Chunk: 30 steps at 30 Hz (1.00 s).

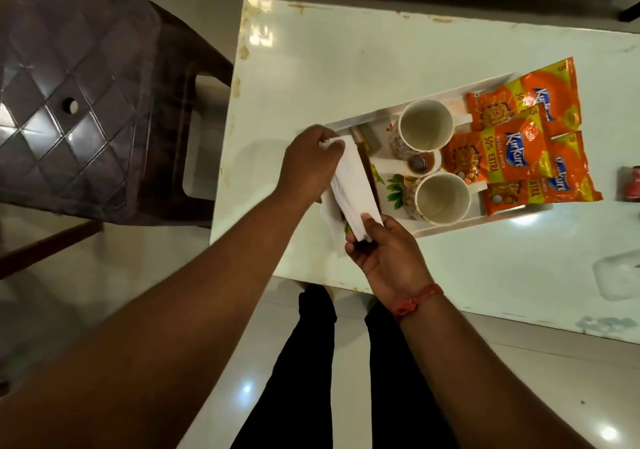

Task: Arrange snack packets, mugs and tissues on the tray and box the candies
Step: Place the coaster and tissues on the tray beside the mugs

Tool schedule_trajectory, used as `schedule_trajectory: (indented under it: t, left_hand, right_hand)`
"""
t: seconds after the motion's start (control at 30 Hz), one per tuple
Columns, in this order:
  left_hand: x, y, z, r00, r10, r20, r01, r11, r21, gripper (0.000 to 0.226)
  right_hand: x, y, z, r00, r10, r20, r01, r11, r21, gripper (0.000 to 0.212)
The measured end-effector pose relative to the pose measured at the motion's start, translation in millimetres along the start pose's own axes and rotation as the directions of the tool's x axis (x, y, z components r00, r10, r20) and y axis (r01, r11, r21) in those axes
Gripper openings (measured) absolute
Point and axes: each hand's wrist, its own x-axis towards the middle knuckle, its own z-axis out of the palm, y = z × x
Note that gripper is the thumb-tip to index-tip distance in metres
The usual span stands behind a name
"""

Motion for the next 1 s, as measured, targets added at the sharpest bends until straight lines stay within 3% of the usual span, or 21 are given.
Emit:
schedule_trajectory:
  t: [0.17,0.4,0.6,0.87,1.0]
  left_hand:
    - [27.3,16.9,10.0,0.98,0.183,0.083,-0.198,0.941,0.273,0.014]
    - [43.2,21.8,26.2,0.961,0.203,0.187,-0.275,0.748,0.603,0.021]
    - [47.6,18.0,36.7,0.961,0.201,0.19,-0.276,0.686,0.673,0.026]
    - [49.2,16.2,39.8,0.975,0.141,0.174,-0.223,0.685,0.694,0.031]
    - [39.4,6.6,32.6,0.973,0.228,0.04,-0.213,0.813,0.542,0.029]
  right_hand:
    - [7.3,-2.7,2.7,0.992,0.116,-0.04,-0.102,0.961,0.256,0.024]
    - [19.9,0.9,5.7,0.967,0.221,-0.129,-0.153,0.904,0.4,0.01]
    - [32.8,1.6,5.7,0.96,0.197,-0.199,-0.114,0.925,0.364,0.013]
    - [32.2,1.4,0.9,0.952,0.202,-0.228,-0.137,0.952,0.272,0.016]
    - [13.3,-4.7,-9.3,0.941,0.177,-0.289,-0.163,0.984,0.071,0.016]
